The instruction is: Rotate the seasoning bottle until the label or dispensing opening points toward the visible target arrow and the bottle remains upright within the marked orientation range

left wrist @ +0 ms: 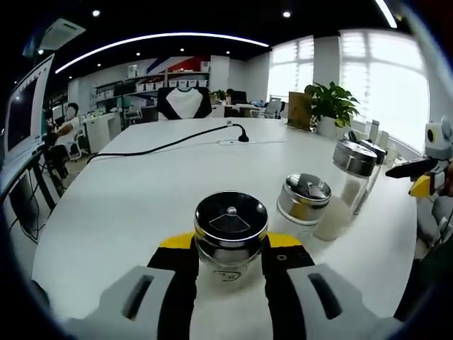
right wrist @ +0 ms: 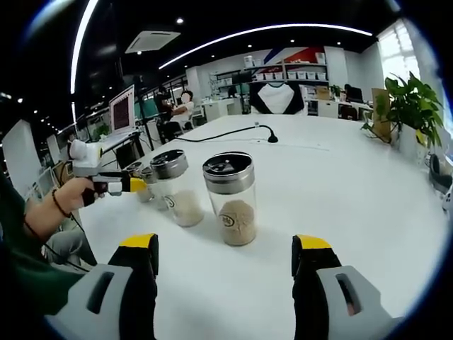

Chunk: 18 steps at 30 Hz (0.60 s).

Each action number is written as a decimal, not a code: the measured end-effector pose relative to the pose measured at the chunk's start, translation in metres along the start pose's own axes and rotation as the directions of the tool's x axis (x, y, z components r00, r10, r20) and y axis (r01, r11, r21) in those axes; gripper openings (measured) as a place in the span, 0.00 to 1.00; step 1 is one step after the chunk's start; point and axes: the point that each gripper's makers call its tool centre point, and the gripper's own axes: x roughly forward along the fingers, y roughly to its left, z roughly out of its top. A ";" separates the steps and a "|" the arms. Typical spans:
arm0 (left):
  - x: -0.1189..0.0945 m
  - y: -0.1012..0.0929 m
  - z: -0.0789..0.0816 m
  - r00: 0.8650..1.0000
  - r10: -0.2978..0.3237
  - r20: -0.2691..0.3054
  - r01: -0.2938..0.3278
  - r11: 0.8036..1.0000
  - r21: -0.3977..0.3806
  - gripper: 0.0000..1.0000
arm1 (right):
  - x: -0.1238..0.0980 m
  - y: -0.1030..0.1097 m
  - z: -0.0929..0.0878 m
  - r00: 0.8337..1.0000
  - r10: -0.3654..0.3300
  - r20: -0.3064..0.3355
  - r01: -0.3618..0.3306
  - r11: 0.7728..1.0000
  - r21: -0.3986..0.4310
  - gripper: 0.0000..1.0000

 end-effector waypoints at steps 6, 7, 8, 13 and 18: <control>0.000 0.000 0.000 0.999 0.036 -0.004 -0.036 0.999 -0.014 0.37 | 0.001 0.001 0.000 1.000 0.003 0.000 -0.003 1.000 0.004 0.78; 0.000 0.001 -0.001 0.999 0.040 -0.005 -0.041 0.999 -0.019 0.37 | 0.001 0.001 0.000 1.000 0.004 0.000 -0.004 1.000 0.003 0.78; 0.000 0.001 -0.001 0.999 0.046 -0.006 -0.046 0.999 -0.022 0.37 | 0.001 0.001 0.000 1.000 0.005 -0.001 -0.005 1.000 0.002 0.78; -0.001 0.001 -0.001 0.998 0.068 -0.005 -0.068 0.997 -0.032 0.37 | 0.002 0.002 0.001 1.000 0.009 0.000 -0.009 1.000 -0.001 0.78; -0.002 0.000 -0.002 0.996 0.087 -0.003 -0.087 0.995 -0.044 0.37 | 0.002 0.001 0.001 1.000 0.008 0.002 -0.008 1.000 -0.002 0.78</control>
